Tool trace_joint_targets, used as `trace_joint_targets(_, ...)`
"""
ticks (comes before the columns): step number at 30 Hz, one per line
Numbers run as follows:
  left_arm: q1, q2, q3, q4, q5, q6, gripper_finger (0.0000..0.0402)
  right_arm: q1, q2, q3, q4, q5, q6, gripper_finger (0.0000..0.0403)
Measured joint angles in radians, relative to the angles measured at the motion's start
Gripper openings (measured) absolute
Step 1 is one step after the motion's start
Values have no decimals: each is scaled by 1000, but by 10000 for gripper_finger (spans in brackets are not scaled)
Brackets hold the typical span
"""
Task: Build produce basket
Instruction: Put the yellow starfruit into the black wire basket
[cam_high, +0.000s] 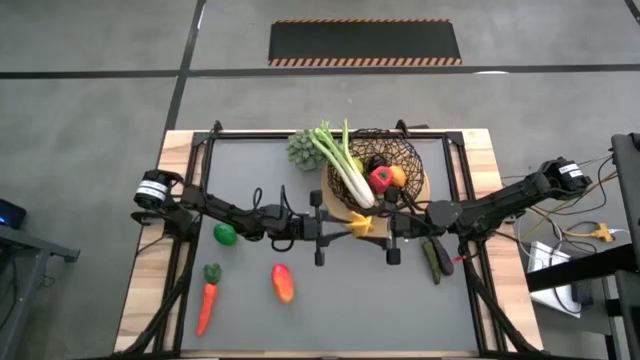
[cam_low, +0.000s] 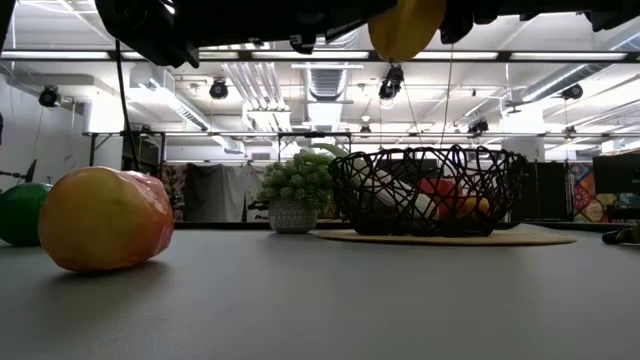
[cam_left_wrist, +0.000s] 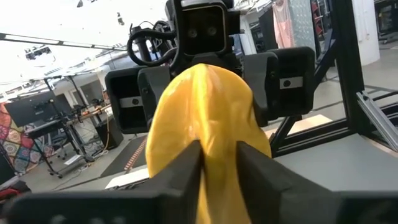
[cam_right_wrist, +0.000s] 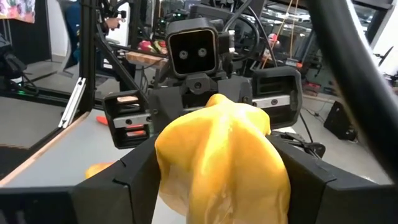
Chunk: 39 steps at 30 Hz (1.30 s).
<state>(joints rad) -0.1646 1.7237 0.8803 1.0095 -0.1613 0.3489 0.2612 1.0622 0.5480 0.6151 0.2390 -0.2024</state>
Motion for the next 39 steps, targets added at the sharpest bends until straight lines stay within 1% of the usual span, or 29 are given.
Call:
trace_joint_targets(5,0,-3,-4,-9,1,9,156,-1,-2,1,-6,12,23,228)
trace_joint_targets(7,0,-7,-4,-19,-5,18,181,-1,-6,1,-12,37,31,228)
trace_joint_targets(9,1,-16,-4,-44,-19,38,201,-3,-10,2,-27,64,45,227)
trace_joint_targets(12,1,-40,-5,-95,-77,60,220,-17,-27,2,-66,80,80,227)
trace_joint_targets(18,1,-131,-19,-251,-156,82,228,-73,-59,2,-107,80,159,225)
trace_joint_targets(24,1,-239,-41,-369,-181,85,228,-163,-61,9,-152,79,257,223)
trace_joint_targets(28,1,-302,-82,-373,-191,113,228,-229,-55,54,-256,79,316,223)
trace_joint_targets(32,1,-359,-121,-370,-191,130,228,-299,-49,94,-311,77,355,223)
trace_joint_targets(36,1,-410,-148,-356,-193,157,228,-389,-22,141,-395,77,384,223)
trace_joint_targets(39,1,-440,-154,-357,-193,175,228,-465,17,167,-420,77,423,223)
